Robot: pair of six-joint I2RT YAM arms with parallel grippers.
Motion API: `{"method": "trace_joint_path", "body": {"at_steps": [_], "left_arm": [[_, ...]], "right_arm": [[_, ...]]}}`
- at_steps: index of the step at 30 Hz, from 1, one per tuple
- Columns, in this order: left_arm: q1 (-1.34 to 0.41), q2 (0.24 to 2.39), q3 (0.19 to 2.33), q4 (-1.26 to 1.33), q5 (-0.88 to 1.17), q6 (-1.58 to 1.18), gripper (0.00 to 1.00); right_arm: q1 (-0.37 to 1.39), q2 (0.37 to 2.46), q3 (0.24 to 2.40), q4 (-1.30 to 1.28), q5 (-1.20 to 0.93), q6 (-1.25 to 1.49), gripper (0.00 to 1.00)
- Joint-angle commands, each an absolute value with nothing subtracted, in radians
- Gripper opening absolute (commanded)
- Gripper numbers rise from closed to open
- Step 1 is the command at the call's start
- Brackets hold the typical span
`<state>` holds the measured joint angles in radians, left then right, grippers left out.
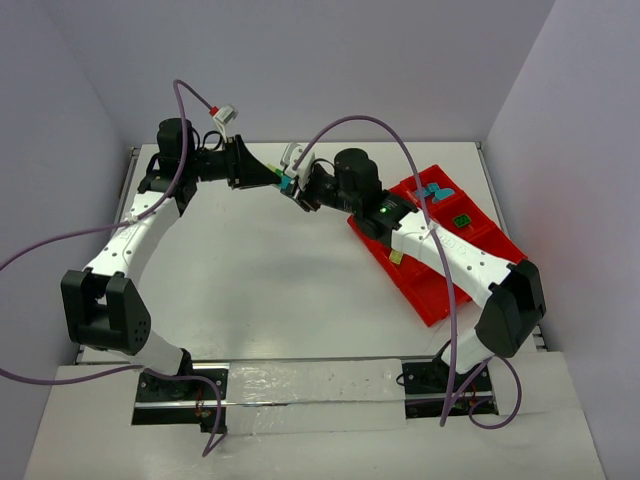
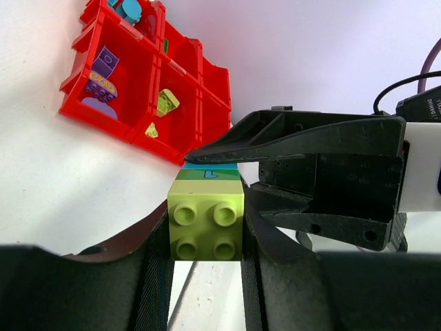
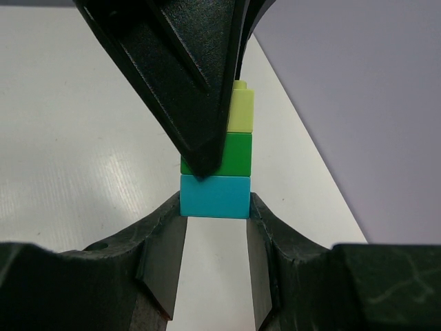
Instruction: Sort the legos into containers by color
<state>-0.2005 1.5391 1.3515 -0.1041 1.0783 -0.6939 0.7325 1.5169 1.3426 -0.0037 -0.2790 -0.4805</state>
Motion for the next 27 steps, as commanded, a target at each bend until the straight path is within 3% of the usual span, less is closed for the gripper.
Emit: {"method": "trace_joint_path", "body": {"at_steps": [1,16,27], "left_arm": [[-0.196,1.508,1.360,-0.083,1.100,-0.677,0.00],[-0.135,1.488,1.349,-0.073,1.121,-0.681,0.00],[-0.138,1.506,1.380,-0.158,1.069,-0.631,0.00]], "right_arm": [[0.733,1.490,1.353,0.022,-0.270,-0.483,0.00],[0.651,1.362,1.117,0.044,-0.139,-0.398,0.00],[0.242,1.325,1.080,-0.038,0.160,-0.008,0.00]]}}
